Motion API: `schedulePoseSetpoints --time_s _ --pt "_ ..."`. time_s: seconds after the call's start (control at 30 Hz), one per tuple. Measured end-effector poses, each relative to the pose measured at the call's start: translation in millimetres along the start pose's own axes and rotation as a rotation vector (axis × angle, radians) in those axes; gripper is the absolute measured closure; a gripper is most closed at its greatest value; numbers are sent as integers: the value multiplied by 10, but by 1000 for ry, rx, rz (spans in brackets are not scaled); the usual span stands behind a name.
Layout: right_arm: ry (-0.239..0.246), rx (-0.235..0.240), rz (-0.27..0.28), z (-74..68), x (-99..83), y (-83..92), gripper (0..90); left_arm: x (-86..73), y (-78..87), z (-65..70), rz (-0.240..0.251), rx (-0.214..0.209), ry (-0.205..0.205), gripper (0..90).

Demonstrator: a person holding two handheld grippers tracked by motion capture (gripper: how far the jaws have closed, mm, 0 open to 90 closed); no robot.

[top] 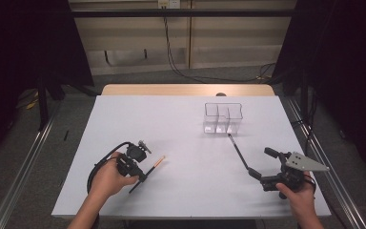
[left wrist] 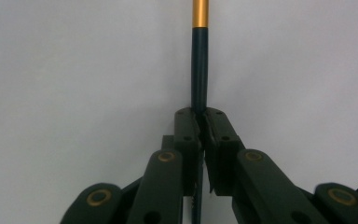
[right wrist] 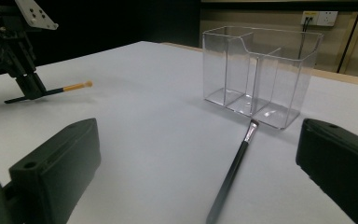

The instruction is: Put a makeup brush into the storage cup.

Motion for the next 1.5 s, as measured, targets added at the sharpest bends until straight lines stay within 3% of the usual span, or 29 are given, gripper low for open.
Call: schedulePoseSetpoints --time_s 0.13,0.23,0.47,0.67,0.77,0.83,0.9,0.97,1.5 --pt "0 0 0 1 0 1 0 42 38 -1 51 3 -19 845" --pt "-1 0 1 3 -2 0 0 80 53 1 120 -25 -28 844" --pt "4 2 -2 -7 -1 0 0 147 112 -12 255 -46 -30 845" --pt "3 1 -2 -6 -1 -3 0 223 142 23 356 -68 -65 846" --pt "7 -2 2 -9 4 3 0 269 137 55 456 -93 -72 845" --pt "7 -3 2 -9 4 3 0 281 135 56 481 -99 -71 845" --pt "7 -3 0 -8 3 1 0 321 149 75 571 -151 -75 845" --pt "8 -2 2 -8 5 2 0 344 173 83 617 -158 -91 845" --pt "10 -5 6 -9 8 -2 0 489 188 173 780 -174 -109 846"
Point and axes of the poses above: each handheld gripper's, and its own axes: y roughly backward along the jaws, x roughly out of its top, z roughly to its right, the point moved 3 cm from there along -y, roughly forward along the jaws, and after that the axes turned 10 degrees about -x, right-handed, at the moved point
